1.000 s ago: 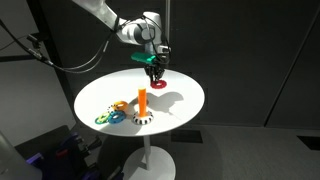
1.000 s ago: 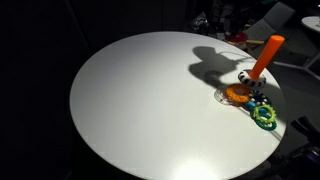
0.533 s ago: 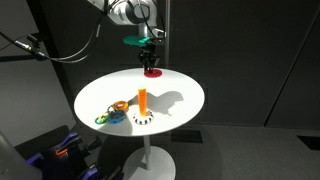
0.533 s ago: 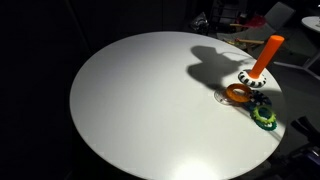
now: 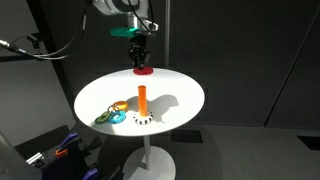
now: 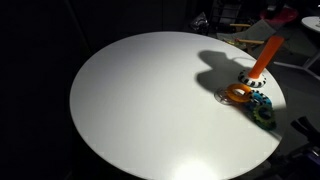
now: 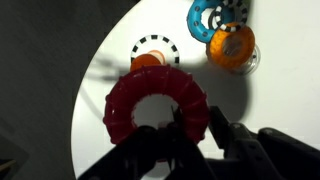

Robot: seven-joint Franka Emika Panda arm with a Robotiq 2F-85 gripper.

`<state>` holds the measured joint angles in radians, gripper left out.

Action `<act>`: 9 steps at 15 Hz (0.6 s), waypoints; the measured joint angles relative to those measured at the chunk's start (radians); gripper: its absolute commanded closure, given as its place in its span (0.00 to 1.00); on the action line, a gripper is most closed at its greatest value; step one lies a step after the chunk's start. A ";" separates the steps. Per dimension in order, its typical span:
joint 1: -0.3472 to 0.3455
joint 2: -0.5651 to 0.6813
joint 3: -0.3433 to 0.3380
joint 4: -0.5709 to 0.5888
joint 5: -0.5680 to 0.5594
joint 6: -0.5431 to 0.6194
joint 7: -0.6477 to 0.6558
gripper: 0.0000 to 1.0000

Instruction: Pick up the red ring and put it on the ring holder

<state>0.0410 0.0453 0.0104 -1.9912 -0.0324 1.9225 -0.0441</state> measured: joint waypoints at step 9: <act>-0.015 -0.148 -0.003 -0.195 -0.018 0.110 -0.003 0.91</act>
<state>0.0260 -0.1032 0.0078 -2.1863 -0.0503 2.0330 -0.0473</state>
